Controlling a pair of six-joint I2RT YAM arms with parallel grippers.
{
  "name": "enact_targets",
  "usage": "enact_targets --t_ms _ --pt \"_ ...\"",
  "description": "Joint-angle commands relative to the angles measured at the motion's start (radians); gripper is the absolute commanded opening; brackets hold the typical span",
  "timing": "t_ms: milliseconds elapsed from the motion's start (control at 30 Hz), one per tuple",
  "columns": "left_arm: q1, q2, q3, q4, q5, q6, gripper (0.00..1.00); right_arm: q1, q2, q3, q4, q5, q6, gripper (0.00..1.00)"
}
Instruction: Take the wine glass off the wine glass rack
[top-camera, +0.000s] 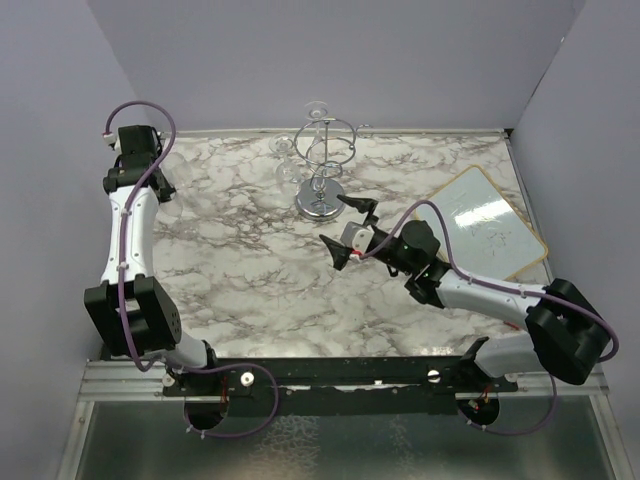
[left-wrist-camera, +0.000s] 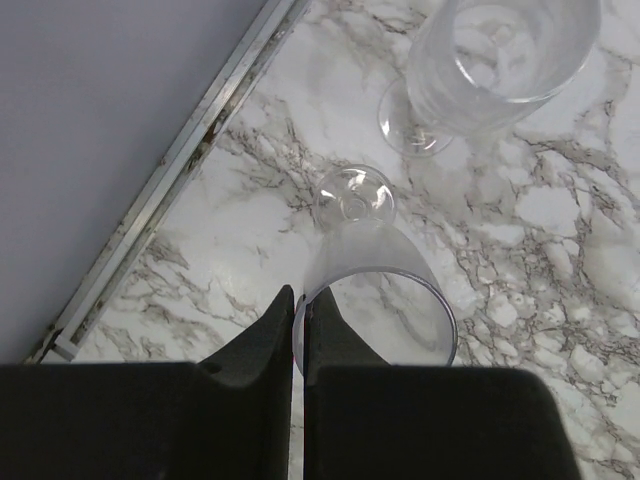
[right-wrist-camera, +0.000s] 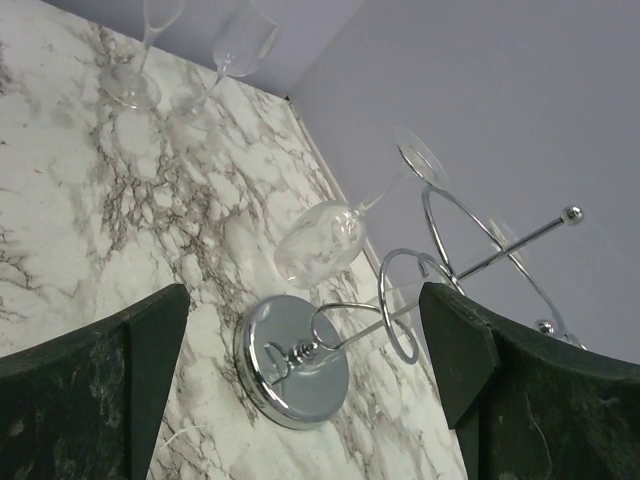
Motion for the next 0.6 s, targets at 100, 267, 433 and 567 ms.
enact_targets --t_ms 100,267,433,567 --pt "0.027 0.064 0.102 0.042 0.052 0.010 0.00 0.021 -0.024 0.016 -0.028 0.031 -0.021 1.00" --pt "0.029 0.095 0.153 0.010 0.053 0.029 0.00 0.026 -0.009 0.022 -0.030 0.036 -0.029 1.00" --pt "0.029 0.096 0.160 -0.003 0.055 0.031 0.04 0.035 -0.005 0.017 -0.026 0.031 -0.044 1.00" --pt "0.029 0.111 0.162 -0.035 0.035 0.046 0.08 0.052 -0.003 0.016 -0.021 0.043 -0.060 1.00"
